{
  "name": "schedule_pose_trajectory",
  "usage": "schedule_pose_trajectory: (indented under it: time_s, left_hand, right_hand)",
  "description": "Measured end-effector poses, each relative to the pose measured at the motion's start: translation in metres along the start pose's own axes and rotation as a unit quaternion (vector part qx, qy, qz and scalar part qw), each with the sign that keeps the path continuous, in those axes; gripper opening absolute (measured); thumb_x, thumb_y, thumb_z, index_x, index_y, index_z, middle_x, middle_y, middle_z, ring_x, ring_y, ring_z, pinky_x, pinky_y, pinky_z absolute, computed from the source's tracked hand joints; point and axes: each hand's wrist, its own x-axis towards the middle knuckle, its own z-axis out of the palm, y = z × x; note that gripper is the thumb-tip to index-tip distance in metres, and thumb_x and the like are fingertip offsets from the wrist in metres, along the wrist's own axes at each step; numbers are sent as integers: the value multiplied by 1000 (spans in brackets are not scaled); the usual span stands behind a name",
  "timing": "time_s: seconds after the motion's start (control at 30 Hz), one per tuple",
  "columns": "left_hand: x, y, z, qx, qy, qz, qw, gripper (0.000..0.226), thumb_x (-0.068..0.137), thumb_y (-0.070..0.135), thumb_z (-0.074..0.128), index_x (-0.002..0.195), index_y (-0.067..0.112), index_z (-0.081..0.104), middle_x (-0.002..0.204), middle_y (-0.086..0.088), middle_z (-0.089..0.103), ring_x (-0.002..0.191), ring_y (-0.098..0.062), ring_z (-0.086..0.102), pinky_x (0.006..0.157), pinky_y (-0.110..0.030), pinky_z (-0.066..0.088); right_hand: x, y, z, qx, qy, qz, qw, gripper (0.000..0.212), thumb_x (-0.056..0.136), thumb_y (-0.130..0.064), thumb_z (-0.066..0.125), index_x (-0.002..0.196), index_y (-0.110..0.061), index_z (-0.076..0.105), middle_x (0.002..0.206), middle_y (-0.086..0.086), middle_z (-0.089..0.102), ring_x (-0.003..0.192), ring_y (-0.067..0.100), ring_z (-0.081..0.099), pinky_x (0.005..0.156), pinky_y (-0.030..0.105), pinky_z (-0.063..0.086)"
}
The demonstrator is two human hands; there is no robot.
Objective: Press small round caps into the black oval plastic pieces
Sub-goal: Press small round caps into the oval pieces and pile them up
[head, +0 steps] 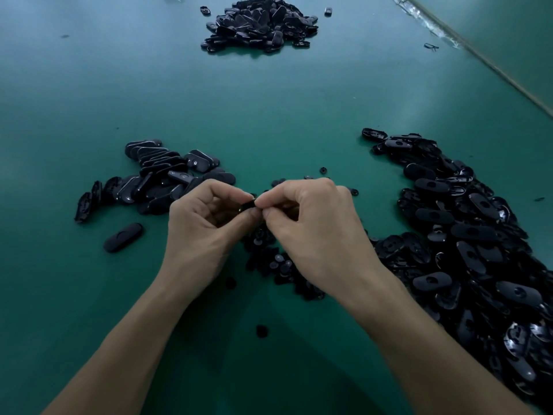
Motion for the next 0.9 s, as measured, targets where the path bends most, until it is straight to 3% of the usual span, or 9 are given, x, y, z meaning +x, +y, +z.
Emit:
schedule_pose_trajectory:
  time_s: [0.23,0.33,0.43,0.63,0.9]
  left_hand:
    - [1,-2,0,-1,-1,-9,1000,22,74,14,77,92,16,65,82,0,75,76,-8,69,73,-18,55]
    - [1,-3,0,2,-7,-10,1000,27,77,2,80,92,19,65,79,3,74,73,-4,67,70,-16,54]
    - [1,-3,-1,-16,-22,-5,1000,26,77,5,80,93,21,67,80,2,75,74,-4,68,69,-15,53]
    - [2,-2,-1,-57,-42,-7,997,23,73,19,80,93,29,76,85,1,77,79,-7,72,74,-17,56]
    - [2,-2,-1,-42,-34,-16,998,21,72,10,76,90,20,75,84,3,78,76,-5,72,71,-15,55]
  right_hand:
    - [6,4,-7,3,-19,-10,1000,18,87,-12,72,93,-28,79,82,-12,70,72,-3,63,65,1,41]
    - [8,9,-8,-10,-35,0,999,23,89,-16,71,103,-33,74,94,-12,67,80,-3,64,76,4,46]
    - [10,13,-10,11,-56,1,998,19,90,-13,70,105,-24,76,91,-12,74,85,-5,67,82,10,52]
    - [16,18,-17,35,-74,-9,997,12,86,-15,75,94,-24,77,79,-13,74,75,-5,69,72,11,53]
    - [16,18,-15,36,-67,-7,997,7,83,-14,75,85,-20,78,69,-11,73,64,-4,66,59,7,47]
